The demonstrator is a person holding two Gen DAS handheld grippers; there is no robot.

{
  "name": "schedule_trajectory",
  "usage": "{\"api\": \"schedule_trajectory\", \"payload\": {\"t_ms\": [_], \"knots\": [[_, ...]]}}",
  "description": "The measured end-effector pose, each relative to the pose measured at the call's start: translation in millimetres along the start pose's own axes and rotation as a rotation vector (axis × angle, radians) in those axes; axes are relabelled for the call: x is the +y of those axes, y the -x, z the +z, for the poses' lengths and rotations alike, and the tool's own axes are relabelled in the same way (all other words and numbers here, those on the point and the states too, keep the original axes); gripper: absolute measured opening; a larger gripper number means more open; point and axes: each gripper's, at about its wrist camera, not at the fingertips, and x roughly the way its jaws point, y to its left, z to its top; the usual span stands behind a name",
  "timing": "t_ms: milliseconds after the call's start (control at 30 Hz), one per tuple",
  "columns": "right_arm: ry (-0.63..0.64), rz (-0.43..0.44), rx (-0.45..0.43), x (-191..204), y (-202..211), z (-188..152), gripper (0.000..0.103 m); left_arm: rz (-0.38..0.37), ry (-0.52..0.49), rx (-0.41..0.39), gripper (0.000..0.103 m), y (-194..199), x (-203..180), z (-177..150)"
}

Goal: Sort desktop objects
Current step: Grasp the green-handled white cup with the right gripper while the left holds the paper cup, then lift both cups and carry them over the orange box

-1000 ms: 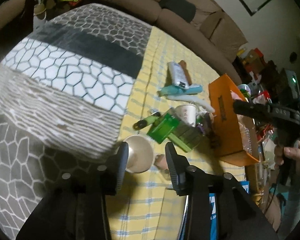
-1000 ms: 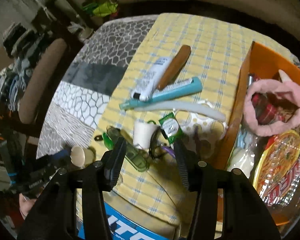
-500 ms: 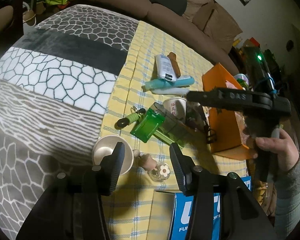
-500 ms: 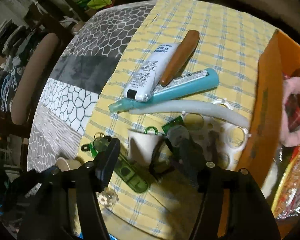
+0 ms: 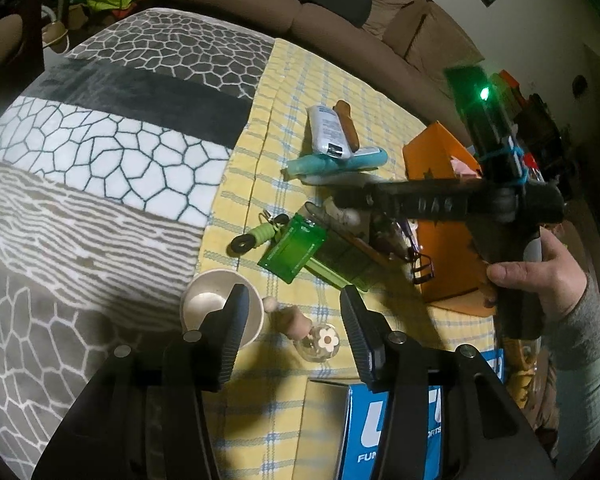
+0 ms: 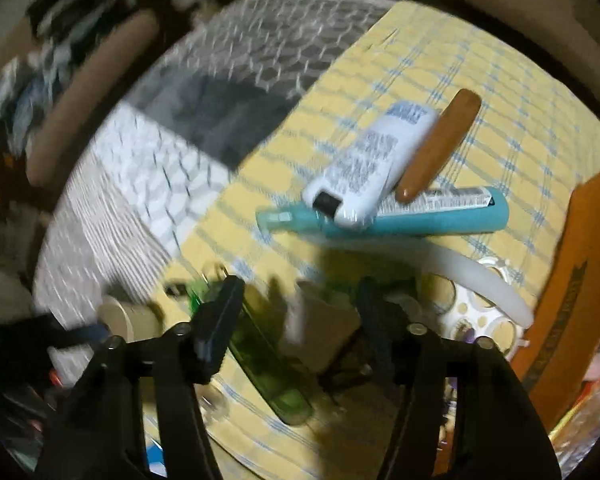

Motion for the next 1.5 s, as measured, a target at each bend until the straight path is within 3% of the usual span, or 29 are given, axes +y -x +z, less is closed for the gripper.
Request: {"api": "schedule_trajectory", "payload": {"t_ms": [100,300,433,500,567,667,900,933,967,1067,1200,1500], "knots": [[0.078,-0.019,0.080,7.1,0.8,-14.2,0.024,0.024,0.009,-0.009,0.052,6.0,9.1,3.2],[0.126,0.012,0.108,15.4,21.3,-54.1,0.023,0.114,-0.003,0.001,0.058,13.2,28.5,5.7],[0.076,0.016,0.080,17.7,17.9,-67.1,0.022,0.174,0.000,0.039,0.057,4.9,40.3,0.8],[0.031,0.052,0.054,14.5,17.3,-68.6,0.015,0.198,0.020,0.073,0.054,-2.6,49.4,-3.0],[-0.001,0.060,0.034,12.3,17.4,-69.4,0.014,0.218,0.031,0.095,0.042,-9.5,55.2,-4.3],[-0.032,0.077,0.004,9.2,21.4,-74.7,0.012,0.245,0.024,0.098,0.036,-15.5,58.3,-4.0],[-0.201,0.158,-0.043,-15.9,21.0,-85.8,0.011,0.278,0.021,0.126,0.036,-34.0,58.8,-4.1],[-0.220,0.161,-0.053,-19.6,18.9,-86.1,0.011,0.271,0.019,0.125,0.030,-33.9,57.2,-4.4],[-0.240,0.175,-0.068,-22.3,18.2,-86.1,0.010,0.260,0.019,0.127,0.007,-33.8,56.2,-4.4],[-0.271,0.165,-0.121,-25.8,23.5,-88.1,0.004,0.261,-0.003,0.090,0.003,-26.2,47.1,-3.2],[-0.308,0.252,-0.218,-35.0,45.9,-95.2,0.004,0.147,0.018,0.052,0.003,-9.9,42.0,2.2],[-0.390,0.349,-0.356,-57.1,103.1,-120.7,0.004,-0.018,0.062,-0.017,0.003,20.2,32.1,8.6]]}}
